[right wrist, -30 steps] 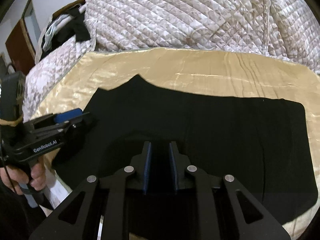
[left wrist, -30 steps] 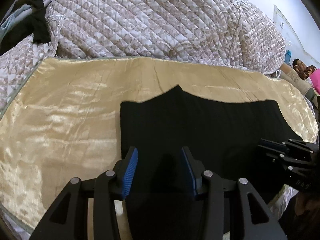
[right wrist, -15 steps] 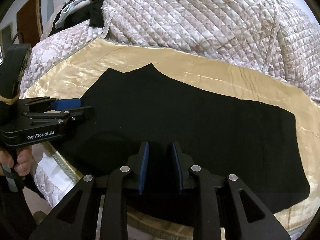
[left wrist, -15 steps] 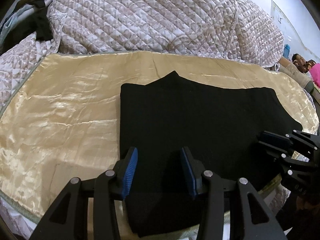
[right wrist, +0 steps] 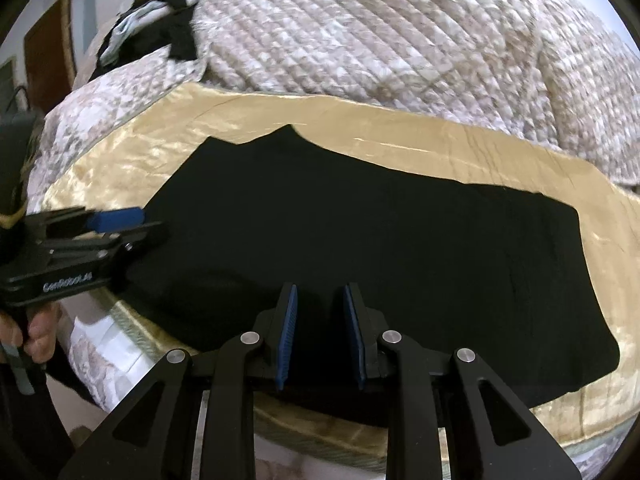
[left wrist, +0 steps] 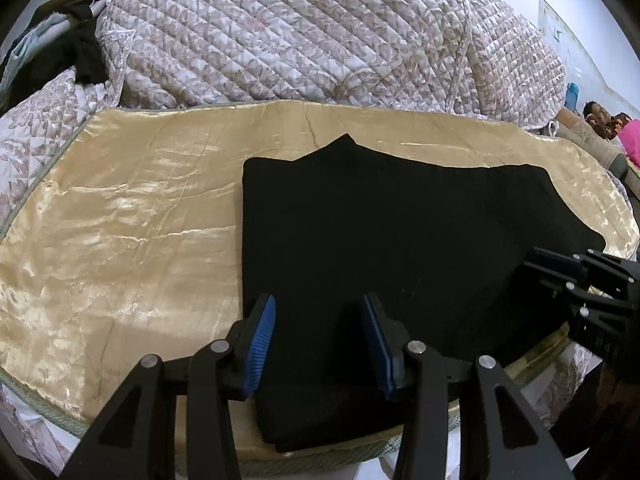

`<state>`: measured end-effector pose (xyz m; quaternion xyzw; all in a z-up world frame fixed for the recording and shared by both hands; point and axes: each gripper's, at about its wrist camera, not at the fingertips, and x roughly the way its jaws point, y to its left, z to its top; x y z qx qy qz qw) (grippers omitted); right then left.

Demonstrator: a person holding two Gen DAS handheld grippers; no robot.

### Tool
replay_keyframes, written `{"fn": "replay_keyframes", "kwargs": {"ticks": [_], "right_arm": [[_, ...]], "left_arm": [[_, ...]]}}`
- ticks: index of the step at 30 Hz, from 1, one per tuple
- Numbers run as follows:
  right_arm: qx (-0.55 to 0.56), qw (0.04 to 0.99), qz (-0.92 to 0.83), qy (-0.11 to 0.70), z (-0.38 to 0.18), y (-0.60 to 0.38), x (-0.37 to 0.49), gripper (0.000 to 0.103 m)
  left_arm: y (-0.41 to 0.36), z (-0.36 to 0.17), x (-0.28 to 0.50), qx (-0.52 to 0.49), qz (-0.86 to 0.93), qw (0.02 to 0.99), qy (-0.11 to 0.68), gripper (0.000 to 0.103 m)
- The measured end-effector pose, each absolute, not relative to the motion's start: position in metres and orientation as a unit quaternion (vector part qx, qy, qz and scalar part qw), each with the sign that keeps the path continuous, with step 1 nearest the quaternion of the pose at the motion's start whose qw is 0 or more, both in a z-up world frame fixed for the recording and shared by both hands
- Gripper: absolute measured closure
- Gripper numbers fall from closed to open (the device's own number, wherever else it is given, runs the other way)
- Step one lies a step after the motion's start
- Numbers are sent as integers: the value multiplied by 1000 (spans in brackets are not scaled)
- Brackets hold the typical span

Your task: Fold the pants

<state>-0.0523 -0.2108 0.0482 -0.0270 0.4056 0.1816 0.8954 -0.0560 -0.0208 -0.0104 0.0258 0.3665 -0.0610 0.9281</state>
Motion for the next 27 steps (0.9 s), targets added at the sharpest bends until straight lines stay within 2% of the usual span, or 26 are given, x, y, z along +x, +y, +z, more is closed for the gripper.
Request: {"fn": "replay_keyframes", "kwargs": {"ticks": [16, 19, 27], "right_arm": [[10, 908, 173, 382, 60, -220, -48, 79], [-12, 894, 176, 412, 47, -210, -43, 79], [59, 906, 102, 408, 52, -256, -36, 79]], "left_arm": [[-23, -3, -55, 27, -64, 934, 350, 54], [-25, -10, -51, 31, -65, 928, 366, 54], [-24, -6, -53, 30, -68, 929, 362, 54]]}}
